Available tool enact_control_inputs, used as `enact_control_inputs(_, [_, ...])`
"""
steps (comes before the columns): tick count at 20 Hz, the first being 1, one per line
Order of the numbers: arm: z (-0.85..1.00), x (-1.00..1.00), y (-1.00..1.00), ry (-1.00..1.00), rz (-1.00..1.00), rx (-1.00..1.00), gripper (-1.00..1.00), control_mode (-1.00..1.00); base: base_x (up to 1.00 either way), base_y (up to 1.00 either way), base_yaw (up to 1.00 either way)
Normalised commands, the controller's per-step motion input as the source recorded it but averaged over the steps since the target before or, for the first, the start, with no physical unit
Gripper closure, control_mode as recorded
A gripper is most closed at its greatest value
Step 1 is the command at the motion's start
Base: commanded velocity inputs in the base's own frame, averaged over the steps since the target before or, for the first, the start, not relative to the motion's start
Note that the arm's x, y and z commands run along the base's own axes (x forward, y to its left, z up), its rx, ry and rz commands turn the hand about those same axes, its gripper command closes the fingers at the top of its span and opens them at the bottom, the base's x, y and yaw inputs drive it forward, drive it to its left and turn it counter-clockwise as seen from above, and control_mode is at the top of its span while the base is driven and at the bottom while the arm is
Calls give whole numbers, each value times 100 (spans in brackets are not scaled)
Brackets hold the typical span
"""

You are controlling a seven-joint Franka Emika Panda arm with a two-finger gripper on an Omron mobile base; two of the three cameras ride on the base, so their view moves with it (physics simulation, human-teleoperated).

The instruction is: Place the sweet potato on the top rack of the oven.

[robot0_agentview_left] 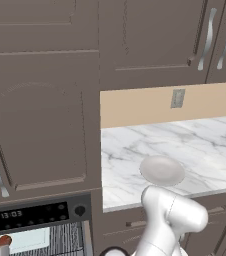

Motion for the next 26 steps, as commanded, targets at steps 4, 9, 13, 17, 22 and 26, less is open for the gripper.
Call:
enact_control_inputs(4, [49,-60,-5,0,0,6,-100,-100,0,0,0])
enact_control_inputs(9, [62,-55,-34,3,-4,19,-100,-100,0,0,0])
enact_control_inputs(13, [50,-55,-61,16,-6,31,-100,-100,0,0,0])
enact_control_inputs(17, [33,-34,-64,27,-7,35,-100,-100,0,0,0])
enact_control_inputs(22, [24,-13,-61,34,-5,34,-100,-100,0,0,0])
enact_control_inputs(26, [2,-4,-61,25,-1,31,-100,-100,0,0,0])
